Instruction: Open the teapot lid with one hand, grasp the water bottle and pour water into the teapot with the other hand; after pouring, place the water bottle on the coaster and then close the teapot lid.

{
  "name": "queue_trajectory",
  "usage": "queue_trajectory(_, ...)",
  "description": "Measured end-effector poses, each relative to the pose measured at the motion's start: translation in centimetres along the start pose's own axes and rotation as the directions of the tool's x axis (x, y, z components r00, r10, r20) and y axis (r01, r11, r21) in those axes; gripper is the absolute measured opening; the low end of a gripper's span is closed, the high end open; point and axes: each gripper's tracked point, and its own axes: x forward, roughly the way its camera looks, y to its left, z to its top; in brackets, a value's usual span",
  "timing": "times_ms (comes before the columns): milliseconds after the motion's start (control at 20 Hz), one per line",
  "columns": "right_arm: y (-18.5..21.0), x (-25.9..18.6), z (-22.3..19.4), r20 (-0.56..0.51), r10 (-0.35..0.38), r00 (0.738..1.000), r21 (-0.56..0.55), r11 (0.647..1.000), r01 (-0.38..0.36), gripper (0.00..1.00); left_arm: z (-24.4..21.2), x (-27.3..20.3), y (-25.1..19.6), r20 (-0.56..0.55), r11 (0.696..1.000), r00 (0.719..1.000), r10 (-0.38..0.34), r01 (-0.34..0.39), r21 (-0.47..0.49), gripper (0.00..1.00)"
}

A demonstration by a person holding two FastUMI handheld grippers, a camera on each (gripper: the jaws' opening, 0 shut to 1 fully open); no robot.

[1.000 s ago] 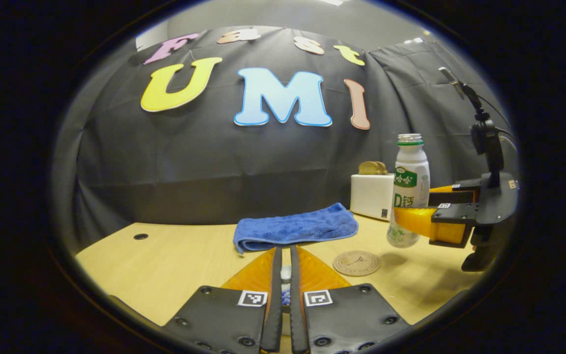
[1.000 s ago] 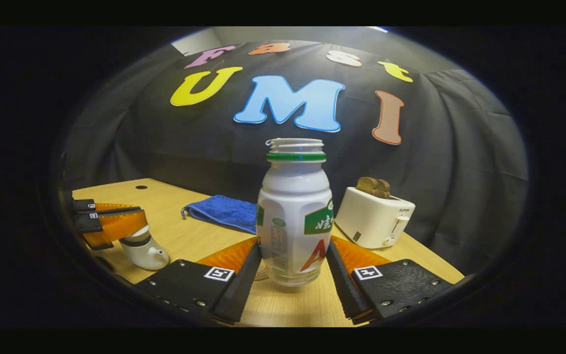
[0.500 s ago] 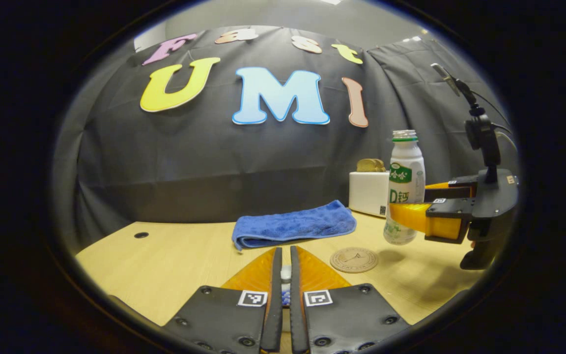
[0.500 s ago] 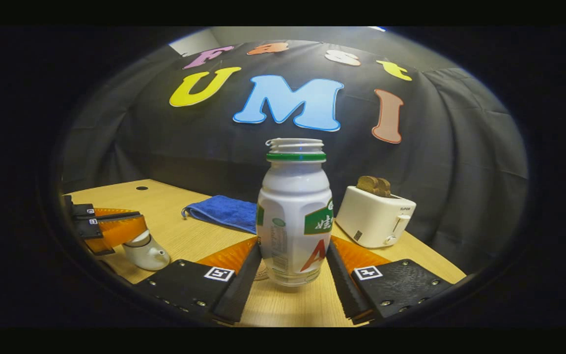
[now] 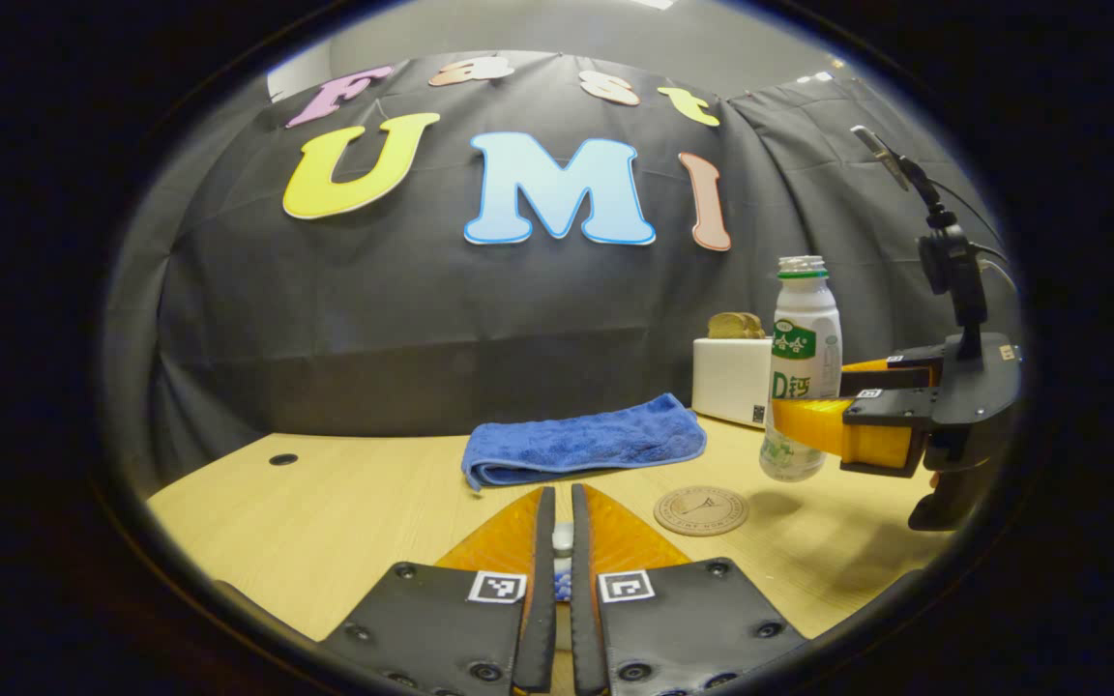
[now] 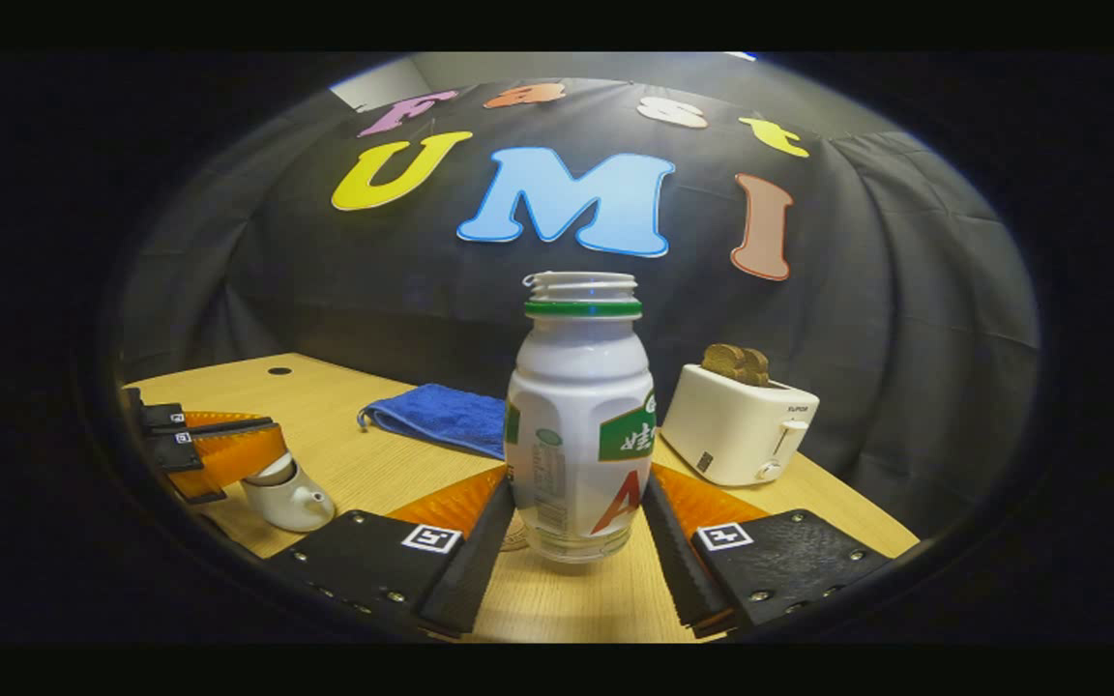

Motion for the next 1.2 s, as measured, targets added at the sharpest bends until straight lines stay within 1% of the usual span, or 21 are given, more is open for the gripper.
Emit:
queue_trajectory(50, 0.0, 0.1, -0.1, -0.001, 0.001, 1.0, 0.001, 1.0, -0.001, 0.74, 0.1, 0.0, 0.0, 0.001, 1.0, 1.0, 0.0, 0.0, -0.002, 0.13)
queue_trajectory(100, 0.0, 0.1, -0.1, -0.001, 0.002, 1.0, 0.002, 1.0, -0.002, 0.74, 0.1, 0.1, 0.0, 0.001, 1.0, 1.0, 0.0, 0.0, -0.002, 0.17)
queue_trajectory(150, 0.0, 0.1, -0.1, -0.002, 0.001, 1.0, 0.001, 1.0, -0.001, 0.74, 0.1, 0.1, 0.0, 0.0, 1.0, 1.0, 0.0, 0.0, -0.002, 0.16)
queue_trajectory(250, -0.1, 0.1, -0.1, -0.004, -0.002, 1.0, -0.001, 1.0, 0.002, 0.74, 0.0, 0.0, -0.1, -0.001, 1.0, 1.0, 0.002, -0.002, 0.001, 0.21)
queue_trajectory(300, -0.1, 0.1, -0.1, -0.004, -0.002, 1.0, 0.0, 1.0, 0.002, 0.74, 0.0, 0.0, -0.2, -0.002, 1.0, 1.0, -0.004, 0.004, -0.002, 0.22)
queue_trajectory(350, -0.1, 0.1, -0.1, -0.004, -0.002, 1.0, 0.001, 1.0, 0.002, 0.74, 0.0, 0.1, -0.4, -0.003, 1.0, 1.0, -0.01, 0.01, -0.005, 0.19)
queue_trajectory(400, -0.1, 0.1, 0.0, -0.004, -0.002, 1.0, 0.001, 1.0, 0.002, 0.74, 0.0, 0.1, -0.3, -0.002, 1.0, 1.0, -0.005, 0.005, -0.003, 0.19)
queue_trajectory(450, -0.1, 0.1, -0.1, -0.004, -0.001, 1.0, 0.0, 1.0, 0.001, 0.74, 0.1, 0.1, -0.3, -0.003, 1.0, 1.0, -0.007, 0.007, -0.002, 0.23)
queue_trajectory(600, -0.1, 0.1, 0.0, -0.001, -0.001, 1.0, 0.001, 1.0, 0.001, 0.74, 0.1, 0.1, -0.3, 0.0, 1.0, 1.0, -0.007, 0.007, -0.005, 0.23)
queue_trajectory(700, -0.1, 0.1, 0.0, -0.001, -0.001, 1.0, 0.002, 1.0, 0.001, 0.74, 0.0, 0.2, -0.5, -0.001, 1.0, 1.0, -0.009, 0.009, -0.004, 0.27)
queue_trajectory(1050, 0.0, 0.2, 0.2, 0.007, -0.001, 1.0, 0.02, 1.0, 0.001, 0.74, 1.5, -0.4, 0.6, 0.039, 1.0, 0.999, 0.02, -0.019, -0.008, 0.26)
queue_trajectory(1100, 0.2, 0.2, 0.1, 0.004, 0.006, 1.0, 0.027, 1.0, -0.006, 0.74, 1.7, -0.5, 0.8, 0.044, 1.0, 0.999, 0.024, -0.023, -0.013, 0.17)
queue_trajectory(1150, 0.3, 0.3, 0.1, 0.0, 0.013, 1.0, 0.033, 0.999, -0.013, 0.74, 2.0, -0.6, 0.9, 0.051, 0.999, 0.998, 0.028, -0.028, -0.019, 0.26)
queue_trajectory(1200, 0.5, 0.3, 0.0, -0.002, 0.021, 1.0, 0.038, 0.999, -0.021, 0.74, 2.3, -0.8, 1.2, 0.057, 0.999, 0.998, 0.034, -0.032, -0.025, 0.24)
